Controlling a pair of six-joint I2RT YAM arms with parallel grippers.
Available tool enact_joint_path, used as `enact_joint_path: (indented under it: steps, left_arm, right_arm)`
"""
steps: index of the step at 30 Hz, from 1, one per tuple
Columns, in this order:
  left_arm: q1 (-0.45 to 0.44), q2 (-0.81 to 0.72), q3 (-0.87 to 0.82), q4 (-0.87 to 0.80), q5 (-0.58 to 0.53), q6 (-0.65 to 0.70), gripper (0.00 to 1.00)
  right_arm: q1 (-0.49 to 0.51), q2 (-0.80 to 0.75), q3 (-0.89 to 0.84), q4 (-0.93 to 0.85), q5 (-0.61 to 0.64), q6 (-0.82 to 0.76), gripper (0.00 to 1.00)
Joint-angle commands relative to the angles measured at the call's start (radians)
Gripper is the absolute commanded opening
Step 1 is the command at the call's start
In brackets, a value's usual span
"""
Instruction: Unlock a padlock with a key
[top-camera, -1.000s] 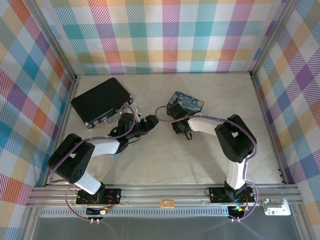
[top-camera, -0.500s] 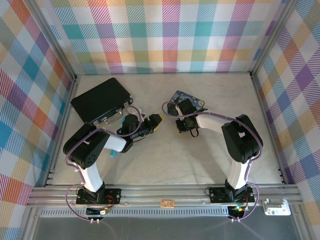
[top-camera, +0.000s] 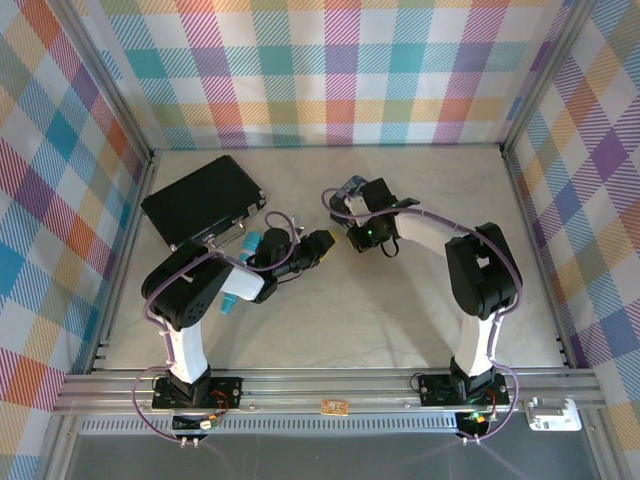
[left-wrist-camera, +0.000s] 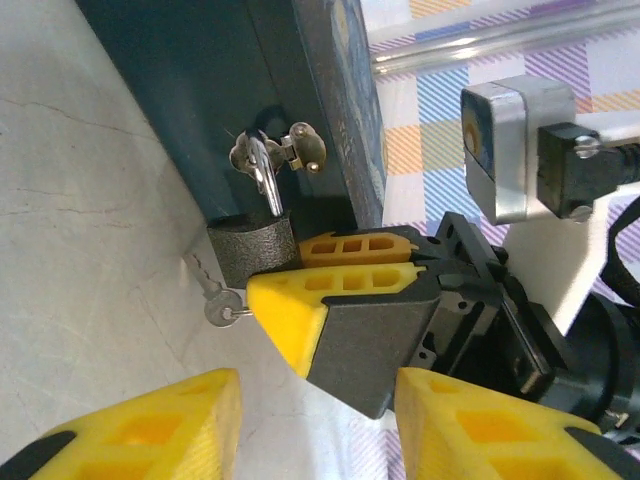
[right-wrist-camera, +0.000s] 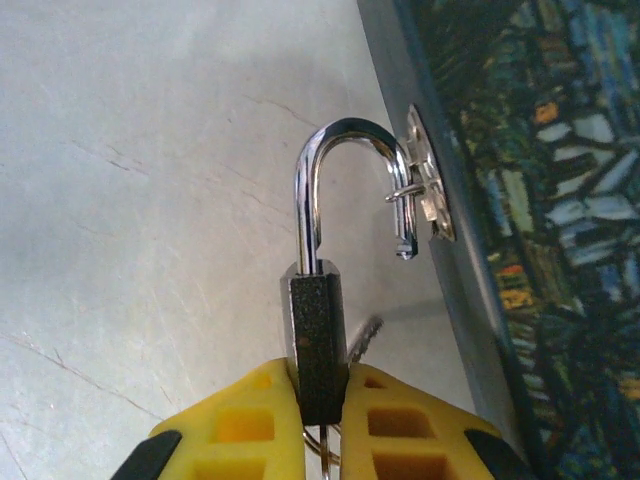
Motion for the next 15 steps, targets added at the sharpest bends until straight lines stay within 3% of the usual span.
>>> enact_joint_path:
  steps: [1, 6, 15]
  left_arm:
    - [-0.011, 0.031, 0.044, 0.006, -0.071, -0.026, 0.41]
    - [-0.011, 0.063, 0.077, -0.006, -0.152, -0.069, 0.41]
    - [-0.014, 0.078, 0.209, -0.279, -0.211, -0.025, 0.44]
  right_arm:
    - [-0.015, 0.042, 0.042, -0.055, -0.115, -0.025, 0.01]
    - [-0.043, 0.083, 0.082, -0.085, -0.193, 0.034, 0.01]
    - [-0.056, 0.123, 0.115, -0.078, -0.276, 0.040, 0.00]
